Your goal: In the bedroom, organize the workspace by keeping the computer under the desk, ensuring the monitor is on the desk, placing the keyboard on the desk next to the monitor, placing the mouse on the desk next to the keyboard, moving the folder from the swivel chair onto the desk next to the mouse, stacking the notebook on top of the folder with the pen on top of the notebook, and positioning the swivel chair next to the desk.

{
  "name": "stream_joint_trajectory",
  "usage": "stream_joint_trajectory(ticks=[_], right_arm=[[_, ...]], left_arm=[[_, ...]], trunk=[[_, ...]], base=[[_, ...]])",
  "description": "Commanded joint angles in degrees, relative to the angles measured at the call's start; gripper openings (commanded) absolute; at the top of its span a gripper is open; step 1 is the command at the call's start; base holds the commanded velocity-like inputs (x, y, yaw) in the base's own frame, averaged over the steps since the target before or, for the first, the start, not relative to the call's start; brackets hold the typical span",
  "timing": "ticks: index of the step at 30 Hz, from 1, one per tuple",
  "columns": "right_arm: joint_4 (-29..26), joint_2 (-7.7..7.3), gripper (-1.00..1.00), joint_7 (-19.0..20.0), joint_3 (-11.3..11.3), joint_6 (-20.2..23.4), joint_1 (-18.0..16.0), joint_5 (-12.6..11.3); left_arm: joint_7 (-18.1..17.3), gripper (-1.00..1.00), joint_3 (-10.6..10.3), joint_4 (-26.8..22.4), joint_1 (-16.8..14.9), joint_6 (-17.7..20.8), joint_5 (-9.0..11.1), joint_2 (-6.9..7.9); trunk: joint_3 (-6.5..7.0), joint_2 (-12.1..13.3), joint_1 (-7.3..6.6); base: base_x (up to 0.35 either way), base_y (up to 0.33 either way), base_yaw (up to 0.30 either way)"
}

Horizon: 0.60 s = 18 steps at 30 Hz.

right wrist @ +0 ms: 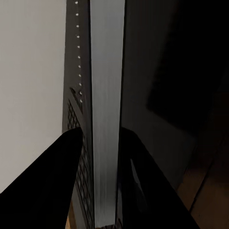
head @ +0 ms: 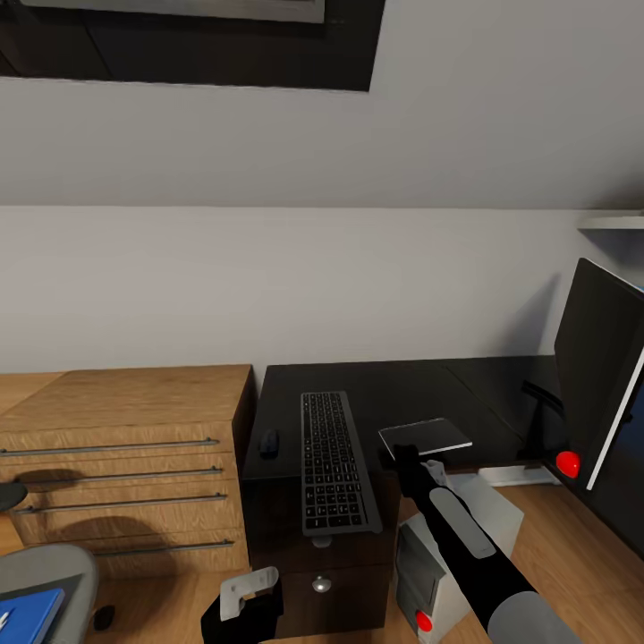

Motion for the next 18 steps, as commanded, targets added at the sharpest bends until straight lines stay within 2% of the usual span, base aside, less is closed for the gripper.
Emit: stream_joint_trajectory(ticks=[1,6,18], right_arm=[[-0.09,-0.09,-1.00,-0.20,0.31,-0.50,-0.03,-0.59],[-0.09,-0.09,-1.00,-0.20,0.31,-0.50,-0.03,-0.59],[-0.09,-0.09,-1.00,-0.20,0.31,-0.48,-0.05,-0.59]], left_arm=[[0.32,1.00,-0.04,-0.10,-0.01,0.19,0.32,0.00],[0.32,1.00,-0.04,-0.11,-0.01,0.19,0.32,0.00],[0.32,1.00,-0.04,-0.11,-0.01,0.28,0.32,0.00]], trunk=[[-0.05,-0.03,0.00],[-0.41,-0.83,0.44],[-0.41,-0.83,0.44]], base=[[0.000,0.000,0.000],[0.000,0.000,0.000],[0.000,0.000,0.000]])
